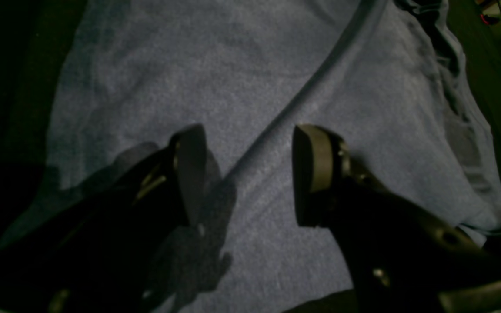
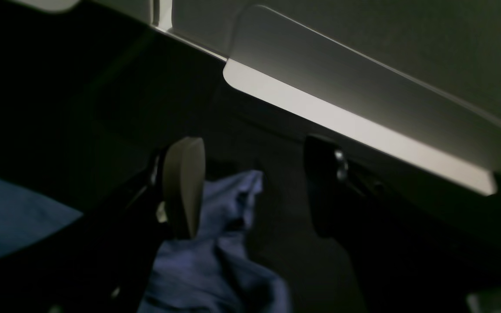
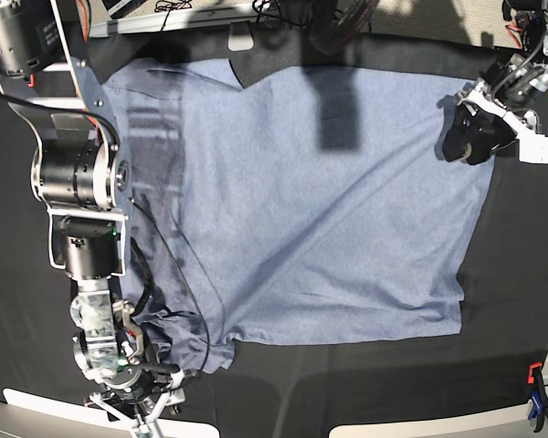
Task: Layout the t-shirt on the table in an organized manner, then fold the t-shirt properly
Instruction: 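Drag the shirt hem with the right gripper to flatten the side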
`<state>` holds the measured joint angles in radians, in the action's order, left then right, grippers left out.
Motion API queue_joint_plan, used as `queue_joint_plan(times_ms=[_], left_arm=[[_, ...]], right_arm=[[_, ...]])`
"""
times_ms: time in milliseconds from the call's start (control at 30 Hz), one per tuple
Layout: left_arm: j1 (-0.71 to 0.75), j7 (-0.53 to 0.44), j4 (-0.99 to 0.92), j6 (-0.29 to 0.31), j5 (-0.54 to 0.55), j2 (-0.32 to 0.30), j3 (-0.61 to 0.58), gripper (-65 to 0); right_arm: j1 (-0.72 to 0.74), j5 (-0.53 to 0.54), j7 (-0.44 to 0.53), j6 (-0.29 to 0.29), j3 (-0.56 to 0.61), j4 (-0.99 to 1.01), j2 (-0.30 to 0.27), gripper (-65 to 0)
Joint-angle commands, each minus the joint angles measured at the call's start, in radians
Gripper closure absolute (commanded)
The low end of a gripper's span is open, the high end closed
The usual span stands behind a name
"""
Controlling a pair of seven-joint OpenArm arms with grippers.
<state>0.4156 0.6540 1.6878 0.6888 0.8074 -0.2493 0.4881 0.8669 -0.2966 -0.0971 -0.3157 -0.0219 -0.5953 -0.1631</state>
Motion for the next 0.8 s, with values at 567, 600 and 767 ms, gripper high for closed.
queue_joint_plan(times_ms=[567, 600, 767], left_arm=[[-0.001, -0.027, 0.014, 0.009, -0.033, -0.011, 0.005, -29.0], [-0.001, -0.027, 0.014, 0.009, -0.033, -0.011, 0.005, -29.0], [-0.003, -0.039, 0.014, 0.009, -0.033, -0.012, 0.005, -29.0]], right_arm=[[-0.256, 0.321, -0.357, -0.159, -0.004, -0.492, -0.015, -22.8], [-0.296, 0.336, -0.375, -0.159, -0.005, -0.555, -0.017, -22.8], [-0.482, 0.361, -0.435, -0.159, -0.021, -0.824, -0.017, -22.8]])
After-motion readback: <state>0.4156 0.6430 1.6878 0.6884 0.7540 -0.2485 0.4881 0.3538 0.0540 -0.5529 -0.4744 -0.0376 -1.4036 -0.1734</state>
